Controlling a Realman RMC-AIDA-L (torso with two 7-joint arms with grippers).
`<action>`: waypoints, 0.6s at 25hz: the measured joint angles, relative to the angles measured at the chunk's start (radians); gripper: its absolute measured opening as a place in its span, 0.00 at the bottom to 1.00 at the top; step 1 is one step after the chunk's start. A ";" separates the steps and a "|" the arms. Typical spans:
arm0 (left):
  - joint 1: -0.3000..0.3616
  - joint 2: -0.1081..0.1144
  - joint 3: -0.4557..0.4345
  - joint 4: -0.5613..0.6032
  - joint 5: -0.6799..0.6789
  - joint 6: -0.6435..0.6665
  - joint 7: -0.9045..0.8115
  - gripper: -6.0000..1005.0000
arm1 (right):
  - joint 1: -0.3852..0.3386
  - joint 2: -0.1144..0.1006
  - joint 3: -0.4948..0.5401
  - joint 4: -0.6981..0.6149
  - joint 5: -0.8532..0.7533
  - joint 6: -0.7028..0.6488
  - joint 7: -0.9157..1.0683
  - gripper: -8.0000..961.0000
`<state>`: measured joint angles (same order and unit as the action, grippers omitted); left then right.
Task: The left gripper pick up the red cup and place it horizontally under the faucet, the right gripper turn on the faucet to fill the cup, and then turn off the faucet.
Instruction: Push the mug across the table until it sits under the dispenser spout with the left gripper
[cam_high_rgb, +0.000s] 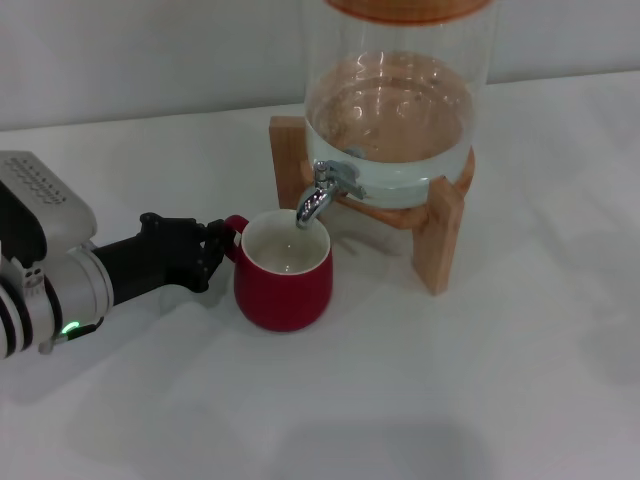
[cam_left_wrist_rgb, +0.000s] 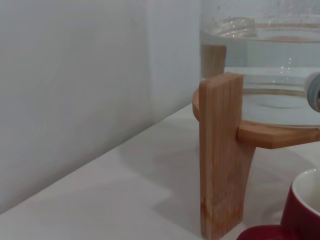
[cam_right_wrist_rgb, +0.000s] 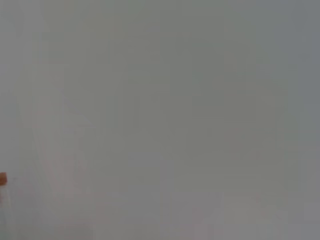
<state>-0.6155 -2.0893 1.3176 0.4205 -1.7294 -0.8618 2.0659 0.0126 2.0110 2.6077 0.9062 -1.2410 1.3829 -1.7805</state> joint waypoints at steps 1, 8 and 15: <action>-0.003 0.000 0.000 0.000 0.000 0.002 0.000 0.15 | 0.001 0.000 0.000 -0.001 0.000 0.000 0.000 0.75; -0.020 0.000 0.002 -0.007 -0.001 0.005 0.007 0.16 | 0.010 -0.001 -0.001 -0.010 0.000 -0.001 -0.004 0.75; -0.024 0.000 0.041 -0.003 -0.004 0.002 0.001 0.16 | 0.011 -0.002 0.000 -0.013 0.000 -0.002 -0.005 0.75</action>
<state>-0.6397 -2.0893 1.3582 0.4175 -1.7331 -0.8603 2.0673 0.0235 2.0094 2.6073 0.8932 -1.2409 1.3804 -1.7854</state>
